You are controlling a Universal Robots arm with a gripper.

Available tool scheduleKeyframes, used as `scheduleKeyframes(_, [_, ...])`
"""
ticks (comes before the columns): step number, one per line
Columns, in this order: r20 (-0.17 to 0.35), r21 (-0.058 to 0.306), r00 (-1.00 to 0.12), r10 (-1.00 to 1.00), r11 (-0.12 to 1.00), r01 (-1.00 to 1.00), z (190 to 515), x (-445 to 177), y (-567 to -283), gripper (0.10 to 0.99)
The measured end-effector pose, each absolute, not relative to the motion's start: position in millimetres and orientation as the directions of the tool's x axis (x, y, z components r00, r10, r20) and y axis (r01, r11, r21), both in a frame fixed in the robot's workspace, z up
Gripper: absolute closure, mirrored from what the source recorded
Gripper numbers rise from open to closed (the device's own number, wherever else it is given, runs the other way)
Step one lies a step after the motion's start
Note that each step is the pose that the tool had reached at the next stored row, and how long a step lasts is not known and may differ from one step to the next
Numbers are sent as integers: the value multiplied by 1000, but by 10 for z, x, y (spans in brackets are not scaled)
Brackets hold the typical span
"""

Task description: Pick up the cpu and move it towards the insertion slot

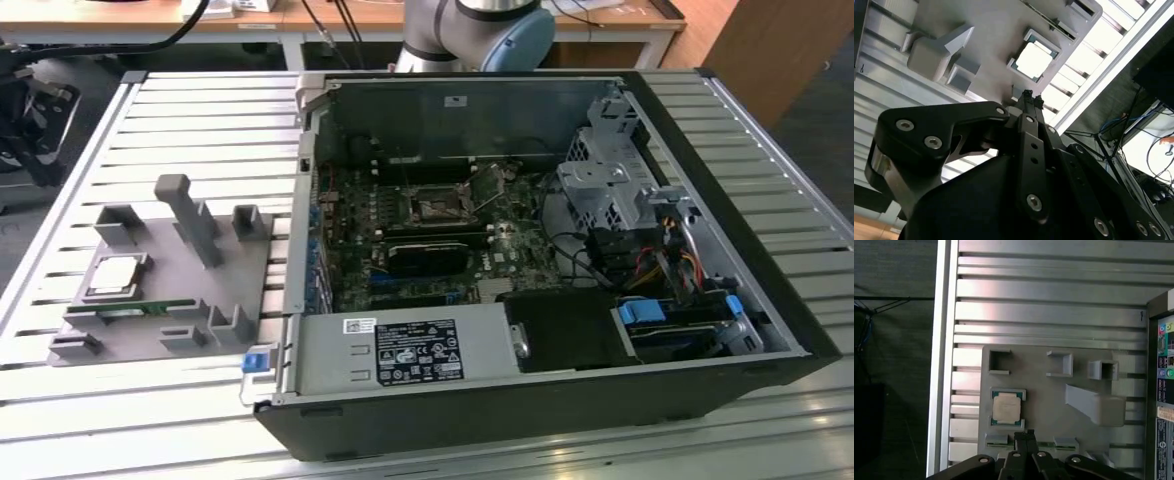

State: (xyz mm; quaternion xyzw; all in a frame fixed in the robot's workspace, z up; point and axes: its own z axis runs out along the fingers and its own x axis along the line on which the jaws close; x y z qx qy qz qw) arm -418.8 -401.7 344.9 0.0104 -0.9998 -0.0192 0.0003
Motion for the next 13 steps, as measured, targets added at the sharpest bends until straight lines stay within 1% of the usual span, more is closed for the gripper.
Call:
scheduleKeyframes(2, [1,38,-1000,-21,999,-21,3418,-4189,-4027,973])
scheduleKeyframes(3, [0,38,-1000,-21,999,-21,3399,-4189,-4031,918])
scheduleKeyframes(4, [0,38,-1000,-21,999,-21,3380,-4190,-4036,918])
scheduleKeyframes(6, [0,38,-1000,-21,999,-21,3348,-4190,-4046,792])
scheduleKeyframes(7, [0,38,-1000,-21,999,-21,3333,-4190,-4050,792])
scheduleKeyframes(9, [1,39,-1000,-21,999,-21,3310,-4191,-4056,675])
scheduleKeyframes(10, [1,41,-1000,-21,999,-21,3299,-4191,-4058,675])
scheduleKeyframes(12, [1,43,-1000,-21,999,-21,3277,-4192,-4062,561])
scheduleKeyframes(13, [0,44,-1000,-21,999,-21,3267,-4192,-4063,561])
